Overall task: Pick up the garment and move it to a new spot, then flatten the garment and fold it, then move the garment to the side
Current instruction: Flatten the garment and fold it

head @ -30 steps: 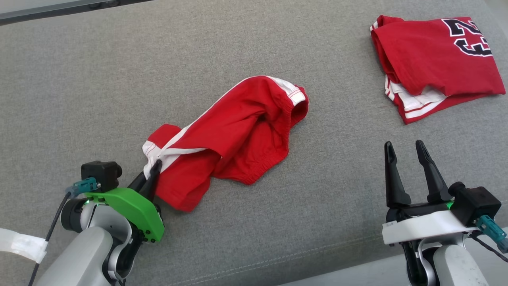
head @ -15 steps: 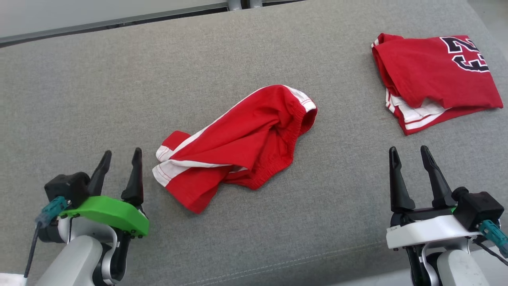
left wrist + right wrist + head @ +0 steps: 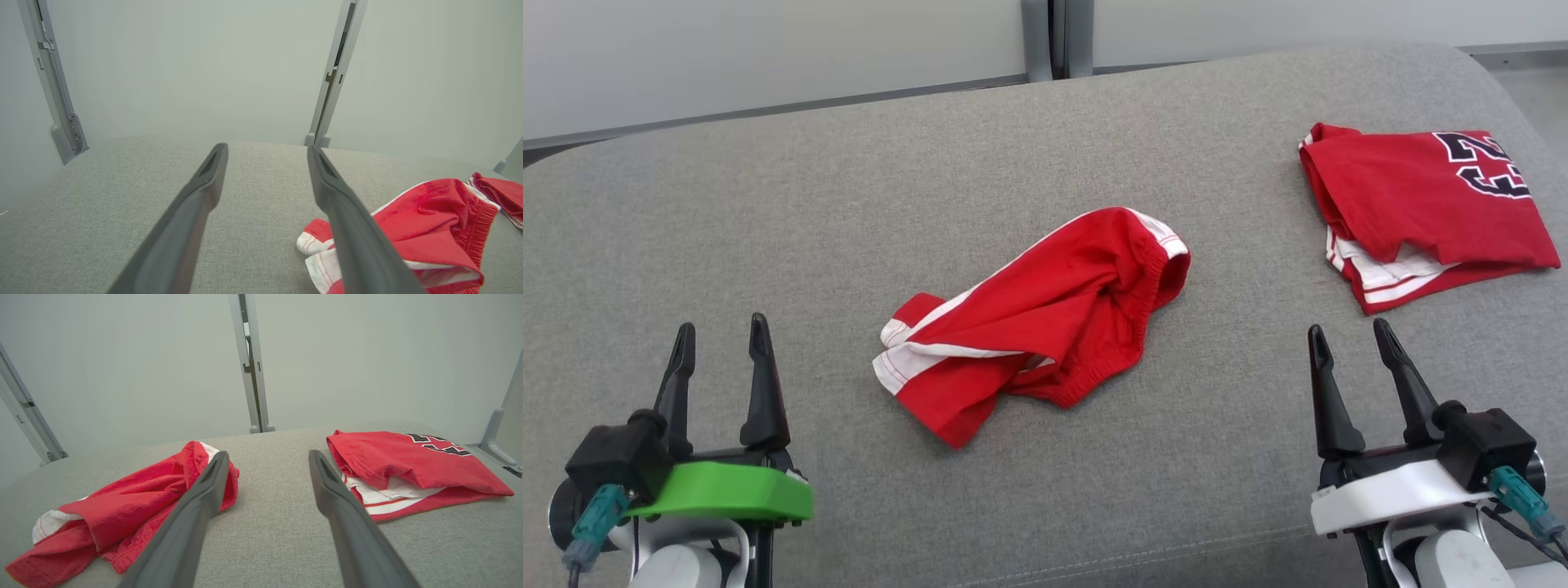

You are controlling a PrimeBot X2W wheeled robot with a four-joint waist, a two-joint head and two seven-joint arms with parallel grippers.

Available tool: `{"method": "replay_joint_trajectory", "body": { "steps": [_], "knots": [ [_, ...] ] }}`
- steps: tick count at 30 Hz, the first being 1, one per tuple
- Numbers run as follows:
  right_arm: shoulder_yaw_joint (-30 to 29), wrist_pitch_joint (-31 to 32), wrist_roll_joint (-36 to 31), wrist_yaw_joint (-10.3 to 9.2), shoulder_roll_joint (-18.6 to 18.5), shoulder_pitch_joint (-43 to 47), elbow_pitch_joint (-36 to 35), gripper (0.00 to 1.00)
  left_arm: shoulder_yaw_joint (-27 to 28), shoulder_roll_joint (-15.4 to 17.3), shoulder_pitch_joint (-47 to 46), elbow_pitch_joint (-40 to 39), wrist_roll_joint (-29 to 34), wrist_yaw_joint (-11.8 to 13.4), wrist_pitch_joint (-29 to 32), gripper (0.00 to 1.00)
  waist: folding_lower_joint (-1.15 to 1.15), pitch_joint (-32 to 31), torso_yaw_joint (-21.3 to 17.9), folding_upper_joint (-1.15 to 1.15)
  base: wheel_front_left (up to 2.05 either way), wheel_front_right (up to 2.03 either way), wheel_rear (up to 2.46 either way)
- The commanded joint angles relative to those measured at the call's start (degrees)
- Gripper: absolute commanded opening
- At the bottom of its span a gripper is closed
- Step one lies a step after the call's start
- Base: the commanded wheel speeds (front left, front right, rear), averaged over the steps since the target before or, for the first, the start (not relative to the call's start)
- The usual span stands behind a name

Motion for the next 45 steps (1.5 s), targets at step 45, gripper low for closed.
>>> {"method": "replay_joint_trajectory", "body": {
  "steps": [45],
  "knots": [
    [5.2,0.6,0.1,-0.05,-0.9,4.5,3.3,1.0,11.6,-10.8,10.8,0.3,18.8,-11.5,-0.2,1.0,0.0,-6.2,4.6,0.0,0.0,0.0,0.0]
  ]
}}
